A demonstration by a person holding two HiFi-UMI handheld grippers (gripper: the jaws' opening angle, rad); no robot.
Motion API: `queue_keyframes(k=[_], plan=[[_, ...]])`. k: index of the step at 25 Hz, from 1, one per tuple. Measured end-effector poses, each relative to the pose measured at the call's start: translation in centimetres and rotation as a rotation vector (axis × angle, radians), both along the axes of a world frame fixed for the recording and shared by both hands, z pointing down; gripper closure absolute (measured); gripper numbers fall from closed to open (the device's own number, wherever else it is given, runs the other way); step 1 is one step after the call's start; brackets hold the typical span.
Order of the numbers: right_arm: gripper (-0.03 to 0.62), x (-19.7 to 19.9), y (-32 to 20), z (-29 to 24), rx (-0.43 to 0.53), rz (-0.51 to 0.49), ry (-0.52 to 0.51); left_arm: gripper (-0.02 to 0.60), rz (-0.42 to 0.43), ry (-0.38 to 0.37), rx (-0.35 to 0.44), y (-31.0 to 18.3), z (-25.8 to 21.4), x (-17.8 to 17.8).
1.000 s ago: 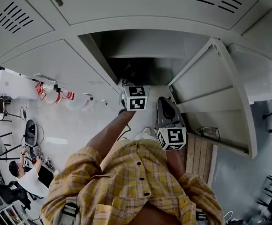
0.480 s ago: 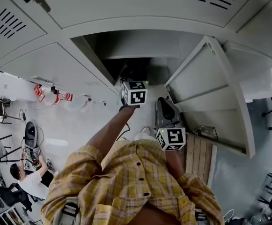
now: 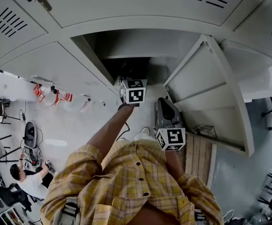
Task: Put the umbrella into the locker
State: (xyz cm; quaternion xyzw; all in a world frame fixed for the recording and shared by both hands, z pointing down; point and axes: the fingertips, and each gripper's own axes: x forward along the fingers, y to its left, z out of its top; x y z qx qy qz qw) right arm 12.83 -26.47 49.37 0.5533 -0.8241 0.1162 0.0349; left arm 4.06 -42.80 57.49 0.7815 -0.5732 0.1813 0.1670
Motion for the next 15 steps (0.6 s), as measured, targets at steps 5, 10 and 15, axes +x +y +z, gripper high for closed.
queue_keyframes(k=[5,10,15], plan=[[0.6,-0.6,0.7,-0.1,-0.001,-0.009,0.001,0.23,0.025,0.018,0.032,0.6,-1.3,-0.4],[0.6,-1.2,1.8,-0.5,0.004,-0.01,0.003,0.23,0.034,0.019,0.054,2.4,-2.9,-0.9],[0.6,-1.6,3.2,-0.8,0.011,-0.001,0.007,0.23,0.04,0.037,0.061,4.5,-3.8,-1.3]])
